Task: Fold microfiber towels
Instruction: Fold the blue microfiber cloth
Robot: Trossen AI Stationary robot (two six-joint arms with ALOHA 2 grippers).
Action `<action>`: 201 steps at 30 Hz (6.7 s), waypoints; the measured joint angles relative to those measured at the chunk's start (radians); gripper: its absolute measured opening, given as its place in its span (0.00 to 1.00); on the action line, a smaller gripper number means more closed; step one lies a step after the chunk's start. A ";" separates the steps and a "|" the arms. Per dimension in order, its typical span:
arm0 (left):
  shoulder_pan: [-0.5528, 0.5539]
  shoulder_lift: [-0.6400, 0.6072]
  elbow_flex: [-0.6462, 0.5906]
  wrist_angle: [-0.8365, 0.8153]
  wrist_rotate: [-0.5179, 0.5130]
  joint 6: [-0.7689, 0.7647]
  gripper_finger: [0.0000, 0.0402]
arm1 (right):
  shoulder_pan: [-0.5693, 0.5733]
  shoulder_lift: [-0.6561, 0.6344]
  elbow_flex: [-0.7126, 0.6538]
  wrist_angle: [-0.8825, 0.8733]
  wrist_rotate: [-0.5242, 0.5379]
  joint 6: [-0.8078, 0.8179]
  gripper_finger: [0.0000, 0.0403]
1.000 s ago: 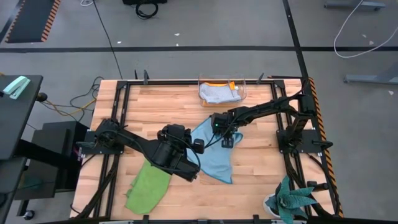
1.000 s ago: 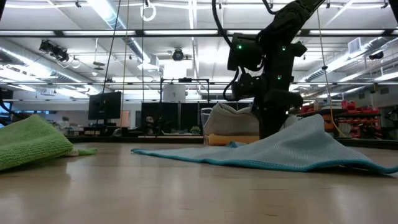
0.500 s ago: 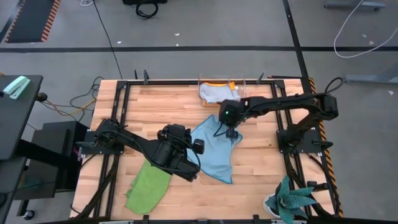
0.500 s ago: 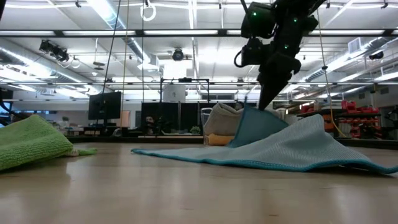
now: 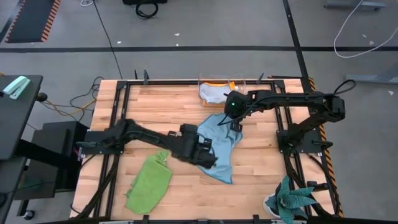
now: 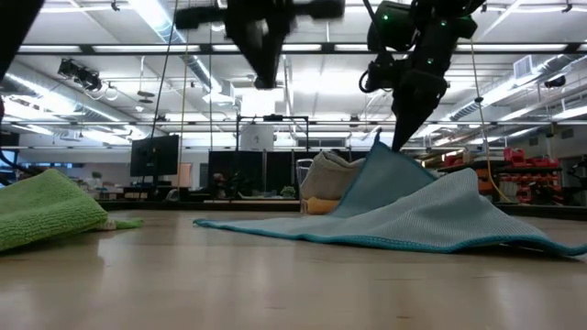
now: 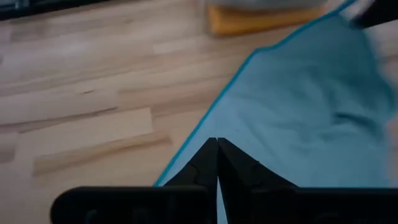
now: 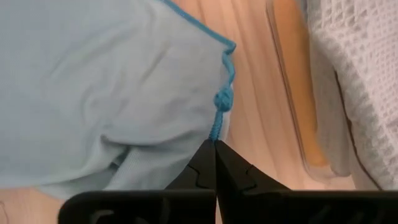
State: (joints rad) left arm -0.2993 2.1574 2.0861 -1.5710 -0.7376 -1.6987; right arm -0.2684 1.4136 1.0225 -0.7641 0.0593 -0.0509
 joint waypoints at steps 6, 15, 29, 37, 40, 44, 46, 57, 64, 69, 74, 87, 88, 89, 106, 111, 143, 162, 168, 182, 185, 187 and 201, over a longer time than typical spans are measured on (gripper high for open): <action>0.099 0.091 0.000 0.001 0.223 0.095 0.09 | 0.002 -0.007 0.000 -0.061 0.000 0.004 0.00; 0.125 0.211 0.000 0.002 0.381 0.148 0.01 | -0.005 -0.089 0.000 -0.122 0.000 0.005 0.00; 0.275 0.229 -0.001 0.026 0.448 0.395 0.14 | -0.006 -0.182 0.000 -0.241 -0.026 0.028 0.00; 0.277 0.229 -0.001 0.021 0.505 0.428 0.07 | 0.024 -0.146 0.000 -0.195 -0.091 0.068 0.05; 0.232 0.217 -0.001 0.021 0.523 0.418 0.02 | 0.029 -0.105 0.000 -0.201 -0.096 0.008 0.07; 0.157 0.170 -0.001 -0.002 0.513 0.317 0.03 | 0.025 -0.079 0.000 -0.197 -0.139 -0.046 0.10; 0.118 0.141 -0.001 0.000 0.501 0.264 0.07 | 0.025 -0.070 -0.008 -0.188 -0.171 -0.067 0.12; -0.046 0.007 0.000 -0.001 0.394 0.005 0.07 | 0.073 -0.015 -0.159 -0.094 -0.170 0.000 0.24; -0.088 -0.034 0.000 0.000 0.276 -0.086 0.03 | 0.080 -0.019 -0.227 -0.004 -0.134 0.048 0.24; -0.085 -0.033 0.000 0.000 0.269 -0.089 0.03 | 0.080 -0.019 -0.228 0.041 -0.134 0.059 0.24; -0.084 -0.033 0.000 0.000 0.252 -0.088 0.06 | 0.081 -0.019 -0.228 0.038 -0.135 0.059 0.24; -0.081 -0.032 0.000 0.000 0.243 -0.062 0.02 | 0.081 0.053 -0.228 0.042 -0.120 0.077 0.24; -0.081 -0.032 0.000 0.000 0.243 -0.062 0.02 | 0.081 0.053 -0.228 0.041 -0.102 0.077 0.24; -0.082 -0.032 0.000 0.000 0.243 -0.062 0.03 | 0.081 0.053 -0.228 0.041 -0.086 0.077 0.24; -0.081 -0.031 0.000 0.000 0.232 -0.061 0.03 | 0.128 0.072 -0.228 0.012 -0.064 0.119 0.24; -0.082 -0.031 0.000 0.000 0.208 -0.063 0.04 | 0.154 0.138 -0.228 0.065 -0.044 0.121 0.24; -0.082 -0.031 0.000 0.003 0.206 -0.062 0.05 | 0.003 0.125 -0.229 0.182 0.049 0.111 0.23; -0.073 -0.031 0.000 0.003 0.125 -0.070 0.08 | 0.034 0.072 -0.229 0.196 0.044 0.066 0.01; -0.051 -0.030 0.000 0.001 0.114 -0.041 0.04 | 0.055 -0.101 -0.227 0.159 0.044 0.074 0.01; 0.015 0.023 -0.001 0.029 0.122 -0.005 0.06 | 0.072 -0.321 -0.019 -0.203 0.044 0.075 0.00; 0.043 0.081 -0.002 0.050 0.151 0.039 0.06 | 0.080 -0.319 0.060 -0.269 0.044 0.073 0.00; 0.070 0.115 -0.002 0.064 0.165 0.065 0.05 | 0.084 -0.314 0.106 -0.322 0.044 0.068 0.00; 0.181 0.132 -0.001 0.706 0.130 0.565 0.08 | 0.102 -0.317 0.263 -0.487 0.044 0.050 0.00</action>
State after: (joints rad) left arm -0.1184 2.2893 2.0853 -0.8655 -0.6079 -1.1342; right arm -0.1665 1.0962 1.2854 -1.2509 0.1032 -0.0010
